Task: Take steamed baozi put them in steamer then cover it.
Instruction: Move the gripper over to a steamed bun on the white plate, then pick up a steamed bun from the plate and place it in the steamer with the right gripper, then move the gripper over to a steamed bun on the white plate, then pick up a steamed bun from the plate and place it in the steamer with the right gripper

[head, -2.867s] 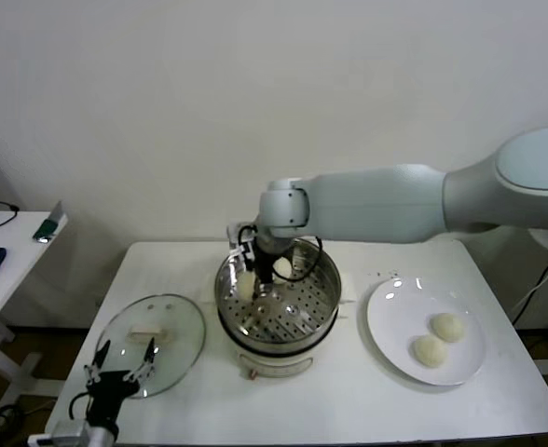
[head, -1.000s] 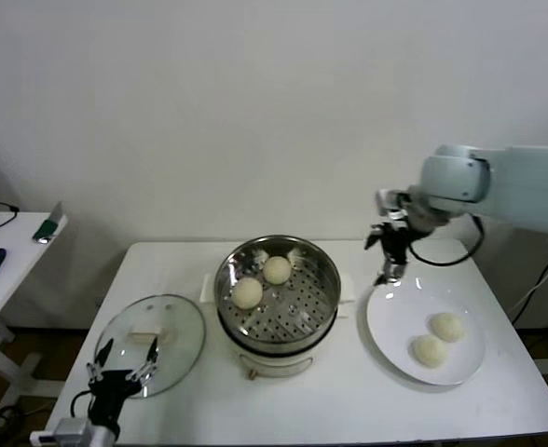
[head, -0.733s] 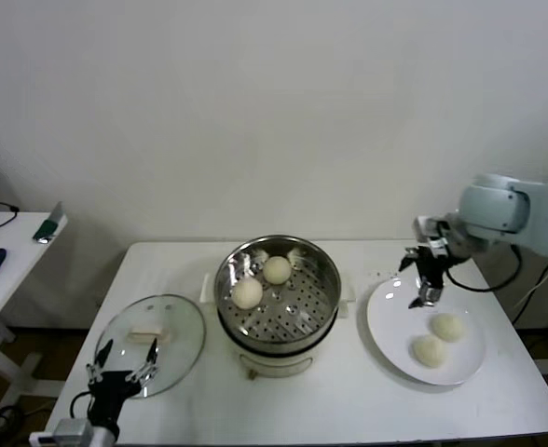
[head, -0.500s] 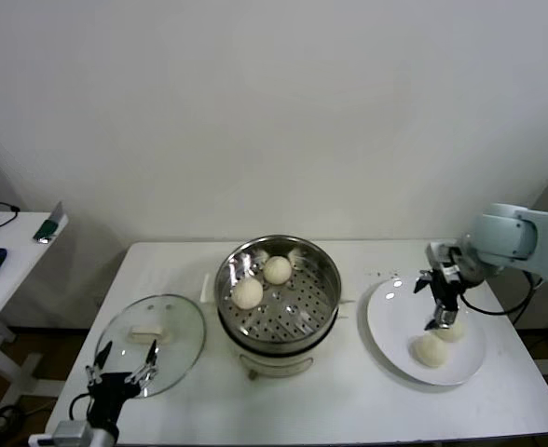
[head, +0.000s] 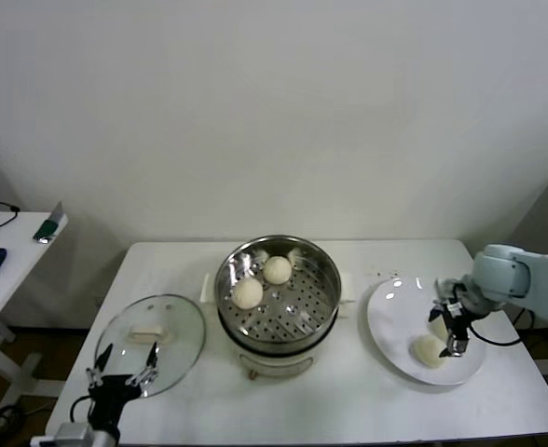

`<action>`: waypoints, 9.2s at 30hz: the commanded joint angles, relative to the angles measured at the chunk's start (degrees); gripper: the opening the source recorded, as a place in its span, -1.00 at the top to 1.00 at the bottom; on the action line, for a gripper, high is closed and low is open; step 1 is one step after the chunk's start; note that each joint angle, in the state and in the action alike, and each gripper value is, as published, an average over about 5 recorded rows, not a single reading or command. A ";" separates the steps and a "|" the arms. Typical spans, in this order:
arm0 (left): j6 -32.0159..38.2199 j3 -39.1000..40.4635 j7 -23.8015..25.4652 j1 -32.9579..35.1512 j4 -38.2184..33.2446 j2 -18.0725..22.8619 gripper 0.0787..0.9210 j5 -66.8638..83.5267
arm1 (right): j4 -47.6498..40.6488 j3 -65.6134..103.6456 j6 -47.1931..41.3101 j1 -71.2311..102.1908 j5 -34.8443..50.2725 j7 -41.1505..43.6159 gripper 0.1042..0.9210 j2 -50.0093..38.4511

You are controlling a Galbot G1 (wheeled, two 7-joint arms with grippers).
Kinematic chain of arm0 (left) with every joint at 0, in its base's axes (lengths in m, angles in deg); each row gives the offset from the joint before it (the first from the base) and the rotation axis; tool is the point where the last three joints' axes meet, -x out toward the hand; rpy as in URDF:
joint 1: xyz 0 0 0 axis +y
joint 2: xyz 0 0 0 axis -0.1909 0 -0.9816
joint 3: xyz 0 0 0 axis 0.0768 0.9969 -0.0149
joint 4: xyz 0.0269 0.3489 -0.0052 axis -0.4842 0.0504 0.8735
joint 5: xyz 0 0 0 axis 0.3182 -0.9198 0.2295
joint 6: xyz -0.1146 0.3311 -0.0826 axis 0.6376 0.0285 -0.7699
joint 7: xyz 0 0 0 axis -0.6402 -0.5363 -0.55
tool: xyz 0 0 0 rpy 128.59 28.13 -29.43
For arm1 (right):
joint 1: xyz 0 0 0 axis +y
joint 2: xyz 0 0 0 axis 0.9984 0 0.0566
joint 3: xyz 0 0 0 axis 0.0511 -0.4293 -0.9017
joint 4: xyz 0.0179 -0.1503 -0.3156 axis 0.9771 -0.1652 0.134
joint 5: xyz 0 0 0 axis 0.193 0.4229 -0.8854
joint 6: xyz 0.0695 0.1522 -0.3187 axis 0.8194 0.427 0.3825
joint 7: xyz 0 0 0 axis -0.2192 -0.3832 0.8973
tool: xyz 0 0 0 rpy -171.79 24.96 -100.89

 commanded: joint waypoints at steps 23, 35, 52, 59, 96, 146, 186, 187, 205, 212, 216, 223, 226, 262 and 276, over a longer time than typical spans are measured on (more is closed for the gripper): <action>0.20 -0.02 0.03 0.19 0.14 -0.08 -0.77 -0.02 | -4.75 11.82 -1.06 14.03 -4.26 -0.88 -0.76 0.35; 0.15 -0.11 -0.01 0.01 0.16 -0.09 -0.77 0.01 | -4.87 11.88 -0.33 13.51 -4.35 0.43 -0.54 1.01; -0.32 -0.09 -0.10 -0.24 0.14 0.01 -0.77 -0.05 | -3.16 -3.43 14.26 -19.54 -1.55 12.09 -0.42 9.07; -0.47 0.05 -0.25 0.00 0.04 0.05 -0.77 -0.40 | -1.16 -2.48 28.31 -35.59 3.46 18.76 -0.43 19.84; -0.30 -0.45 -0.59 0.59 -1.06 0.96 -0.77 0.08 | 8.93 8.63 33.66 -6.54 -31.32 6.20 -0.43 41.82; -0.68 0.06 -0.25 -1.28 -0.10 0.06 -0.77 0.80 | -6.66 -15.08 25.69 -35.42 10.75 18.85 -0.76 11.73; -0.40 -0.93 -0.27 -0.87 1.38 0.36 -0.77 0.67 | -28.16 23.30 16.92 21.65 -14.92 11.43 -0.76 6.24; -0.41 -0.93 -0.26 -0.88 1.38 0.34 -0.77 0.67 | -28.41 23.87 16.91 22.09 -15.01 11.32 -0.76 6.38; -0.56 -0.74 -0.28 -1.14 1.30 0.34 -0.77 0.53 | -29.14 26.43 16.99 22.70 -15.03 10.78 -0.70 7.37; -0.59 -0.62 -0.31 -1.24 1.26 0.45 -0.77 0.45 | -27.11 26.03 17.18 21.20 -14.68 11.26 -0.58 6.32; -0.64 -0.60 -0.31 -1.27 1.23 0.44 -0.77 0.45 | -24.73 22.79 17.29 17.05 -13.29 11.73 -0.49 5.46; -0.81 -0.49 -0.28 -1.42 1.04 0.38 -0.77 0.43 | -18.30 7.07 17.19 -2.91 -3.65 12.55 -0.44 5.40; -0.88 -0.36 -0.26 -1.61 0.98 0.33 -0.77 0.41 | -15.71 -1.36 16.80 -13.79 2.23 13.45 -0.42 7.46; -1.51 -0.47 -0.03 -2.08 -0.12 -0.77 -0.77 1.68 | 4.91 -3.32 -7.11 -17.86 30.63 -5.06 -0.43 35.02; -1.28 -0.81 -0.08 -2.23 0.53 -0.80 -0.77 1.99 | 0.26 -2.37 -8.11 -10.80 24.92 -8.01 -0.45 34.08</action>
